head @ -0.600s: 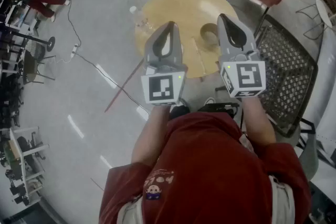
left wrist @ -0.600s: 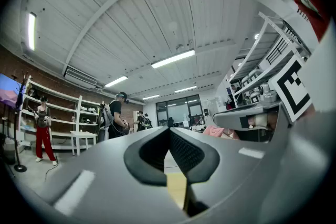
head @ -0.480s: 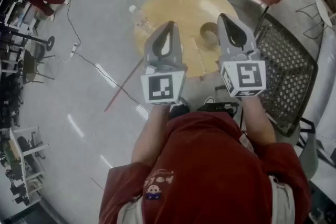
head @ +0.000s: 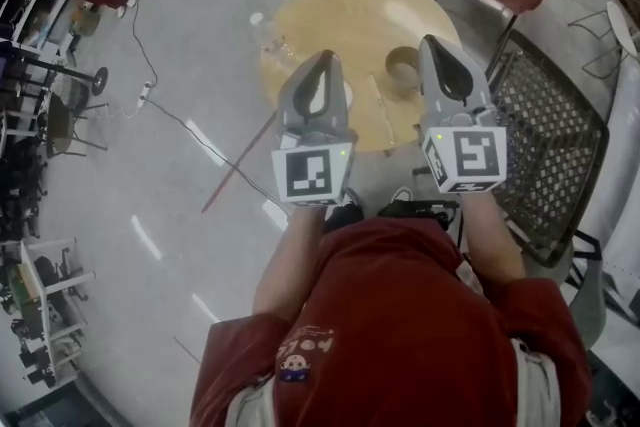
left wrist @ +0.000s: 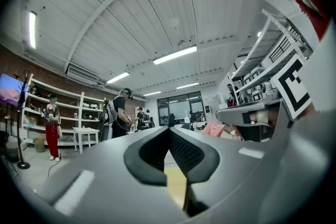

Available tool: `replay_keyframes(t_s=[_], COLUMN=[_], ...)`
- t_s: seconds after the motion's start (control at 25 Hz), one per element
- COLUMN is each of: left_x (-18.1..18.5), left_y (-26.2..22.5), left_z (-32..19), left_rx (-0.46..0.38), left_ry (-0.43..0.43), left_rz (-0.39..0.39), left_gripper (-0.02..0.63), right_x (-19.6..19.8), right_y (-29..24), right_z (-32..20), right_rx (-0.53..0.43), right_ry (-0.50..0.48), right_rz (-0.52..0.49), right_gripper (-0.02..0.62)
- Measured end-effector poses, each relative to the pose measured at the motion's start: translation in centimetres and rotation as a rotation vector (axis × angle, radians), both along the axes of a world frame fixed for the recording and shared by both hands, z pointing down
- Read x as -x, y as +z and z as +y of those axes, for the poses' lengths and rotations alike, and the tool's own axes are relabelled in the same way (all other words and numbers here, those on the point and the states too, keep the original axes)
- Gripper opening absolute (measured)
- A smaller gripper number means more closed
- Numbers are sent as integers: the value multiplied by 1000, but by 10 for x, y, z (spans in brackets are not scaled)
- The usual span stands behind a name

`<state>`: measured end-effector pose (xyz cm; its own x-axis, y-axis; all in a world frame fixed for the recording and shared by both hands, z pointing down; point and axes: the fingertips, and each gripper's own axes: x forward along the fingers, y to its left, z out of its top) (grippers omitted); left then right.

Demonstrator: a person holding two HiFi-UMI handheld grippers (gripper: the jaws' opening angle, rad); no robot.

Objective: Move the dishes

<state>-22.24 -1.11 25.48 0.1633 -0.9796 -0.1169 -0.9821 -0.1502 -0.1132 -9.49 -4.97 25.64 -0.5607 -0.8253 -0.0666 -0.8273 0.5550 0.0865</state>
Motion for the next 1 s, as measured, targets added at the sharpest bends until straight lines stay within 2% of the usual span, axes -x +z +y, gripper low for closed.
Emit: replay_keyframes(t_s=[0.32, 0.52, 0.76, 1.0], left_x=[2, -11, 2, 21], left_y=[13, 31, 56, 75], left_z=[-2, -1, 5, -3], left_rx=[50, 84, 136, 155], left_ry=[-87, -159, -199, -186], left_rz=[-16, -39, -19, 3], left_gripper=[6, 6, 6, 6], right_x=[-11, -23, 1, 21], right_y=[15, 35, 55, 76], right_z=[-11, -19, -15, -23], right_rx=[43, 82, 118, 160], right_ry=[-52, -123, -181, -192], right_rz=[-32, -49, -30, -2], right_gripper=[2, 2, 2, 2])
